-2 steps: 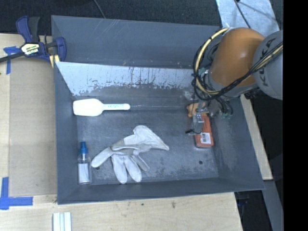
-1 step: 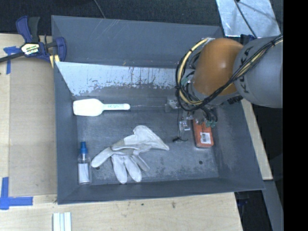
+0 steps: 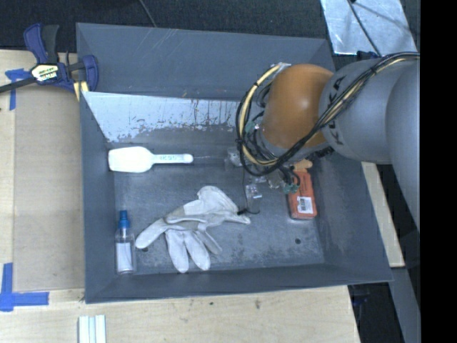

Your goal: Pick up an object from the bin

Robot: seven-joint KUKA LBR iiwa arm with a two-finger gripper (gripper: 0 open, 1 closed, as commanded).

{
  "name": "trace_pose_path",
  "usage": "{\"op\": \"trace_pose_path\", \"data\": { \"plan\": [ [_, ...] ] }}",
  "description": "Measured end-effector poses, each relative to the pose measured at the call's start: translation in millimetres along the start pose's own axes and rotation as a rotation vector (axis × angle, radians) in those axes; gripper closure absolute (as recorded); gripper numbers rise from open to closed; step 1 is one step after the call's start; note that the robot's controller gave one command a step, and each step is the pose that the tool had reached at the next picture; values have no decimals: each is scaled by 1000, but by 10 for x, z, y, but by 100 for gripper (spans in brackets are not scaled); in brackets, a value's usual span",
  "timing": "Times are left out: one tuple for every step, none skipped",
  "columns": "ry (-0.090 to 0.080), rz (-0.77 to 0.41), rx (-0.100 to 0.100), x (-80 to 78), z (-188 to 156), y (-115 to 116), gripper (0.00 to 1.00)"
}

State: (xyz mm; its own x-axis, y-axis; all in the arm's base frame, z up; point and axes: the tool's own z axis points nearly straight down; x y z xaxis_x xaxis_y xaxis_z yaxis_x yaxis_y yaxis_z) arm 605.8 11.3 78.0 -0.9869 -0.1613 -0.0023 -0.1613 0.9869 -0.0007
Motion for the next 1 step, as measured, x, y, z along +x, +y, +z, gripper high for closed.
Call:
{"op": "trace_pose_path", "data": {
  "plan": [
    [-2,-125,-1,145,63,209,0]
  ]
}}
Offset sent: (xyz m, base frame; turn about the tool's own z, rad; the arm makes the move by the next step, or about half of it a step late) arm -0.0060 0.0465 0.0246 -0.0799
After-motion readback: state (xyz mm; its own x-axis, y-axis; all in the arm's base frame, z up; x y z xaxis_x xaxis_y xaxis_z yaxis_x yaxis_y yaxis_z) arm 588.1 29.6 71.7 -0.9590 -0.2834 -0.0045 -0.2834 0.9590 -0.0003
